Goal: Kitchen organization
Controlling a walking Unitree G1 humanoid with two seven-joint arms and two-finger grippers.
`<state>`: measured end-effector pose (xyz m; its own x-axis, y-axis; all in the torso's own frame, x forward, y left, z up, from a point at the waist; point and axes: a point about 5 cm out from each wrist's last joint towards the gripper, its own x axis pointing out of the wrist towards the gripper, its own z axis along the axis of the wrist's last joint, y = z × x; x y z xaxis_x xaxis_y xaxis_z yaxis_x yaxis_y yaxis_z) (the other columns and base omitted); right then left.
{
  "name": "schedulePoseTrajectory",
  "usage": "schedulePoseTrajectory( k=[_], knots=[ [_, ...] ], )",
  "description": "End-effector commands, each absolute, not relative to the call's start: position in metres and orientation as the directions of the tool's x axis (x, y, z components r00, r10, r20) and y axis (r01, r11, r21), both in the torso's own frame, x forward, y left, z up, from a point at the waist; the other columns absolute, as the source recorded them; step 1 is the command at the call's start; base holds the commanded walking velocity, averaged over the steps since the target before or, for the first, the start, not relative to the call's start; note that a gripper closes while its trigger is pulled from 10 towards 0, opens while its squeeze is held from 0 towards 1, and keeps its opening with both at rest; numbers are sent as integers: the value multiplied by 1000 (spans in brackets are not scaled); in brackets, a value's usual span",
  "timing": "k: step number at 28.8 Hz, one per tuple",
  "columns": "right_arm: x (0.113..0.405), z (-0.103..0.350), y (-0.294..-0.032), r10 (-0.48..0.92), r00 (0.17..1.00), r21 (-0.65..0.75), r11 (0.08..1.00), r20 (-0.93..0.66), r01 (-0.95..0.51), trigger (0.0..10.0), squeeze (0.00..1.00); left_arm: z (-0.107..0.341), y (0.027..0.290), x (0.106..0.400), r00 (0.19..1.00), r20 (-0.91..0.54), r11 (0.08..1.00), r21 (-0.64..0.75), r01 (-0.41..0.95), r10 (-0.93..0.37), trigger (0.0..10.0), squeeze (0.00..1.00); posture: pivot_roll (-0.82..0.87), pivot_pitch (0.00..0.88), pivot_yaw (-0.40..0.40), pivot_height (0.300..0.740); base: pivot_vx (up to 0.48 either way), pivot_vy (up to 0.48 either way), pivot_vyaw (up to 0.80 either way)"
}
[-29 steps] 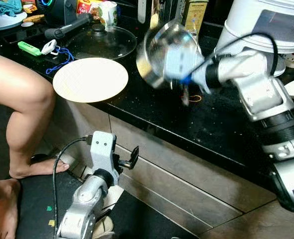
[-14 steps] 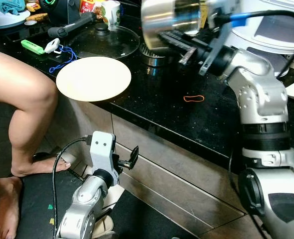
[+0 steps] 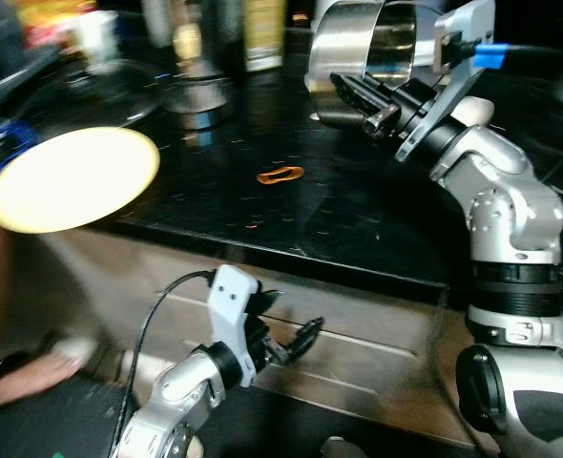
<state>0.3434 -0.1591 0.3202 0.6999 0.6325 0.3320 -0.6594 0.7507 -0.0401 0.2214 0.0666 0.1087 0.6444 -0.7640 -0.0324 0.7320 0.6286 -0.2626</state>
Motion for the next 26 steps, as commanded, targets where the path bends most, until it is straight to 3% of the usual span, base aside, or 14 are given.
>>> schedulePoseTrajectory(
  k=[1, 11, 15, 22, 26],
  knots=[
    [339, 327, -154, 640, 674, -38, 735, 370, -677, 10000, 0, 106, 70, 220, 646, -45, 632, -275, 725, -762, 10000, 0, 12, 64, -3, 740, 0, 0, -800],
    [345, 326, -166, 525, 756, 34, 812, 391, -582, 10000, 0, 107, 72, 220, 636, -45, 621, -281, 732, -770, 10000, 0, 15, 62, -3, 740, 0, 0, -800],
    [353, 319, -173, 445, 824, 29, 874, 350, -485, 10000, 0, 109, 76, 225, 683, -32, 664, -270, 697, -730, 10000, 0, 15, 61, -3, 740, 0, 0, -800],
    [356, 311, -169, 425, 847, -15, 896, 319, -443, 10000, 0, 110, 78, 227, 710, -35, 694, -253, 674, -703, 10000, 0, 18, 60, -4, 740, 0, 0, -762],
    [353, 308, -159, 462, 833, -72, 883, 305, -463, 10000, 0, 109, 79, 229, 725, -41, 711, -245, 659, -687, 10000, 0, 16, 57, -6, 740, 0, 0, 0]
  ],
)
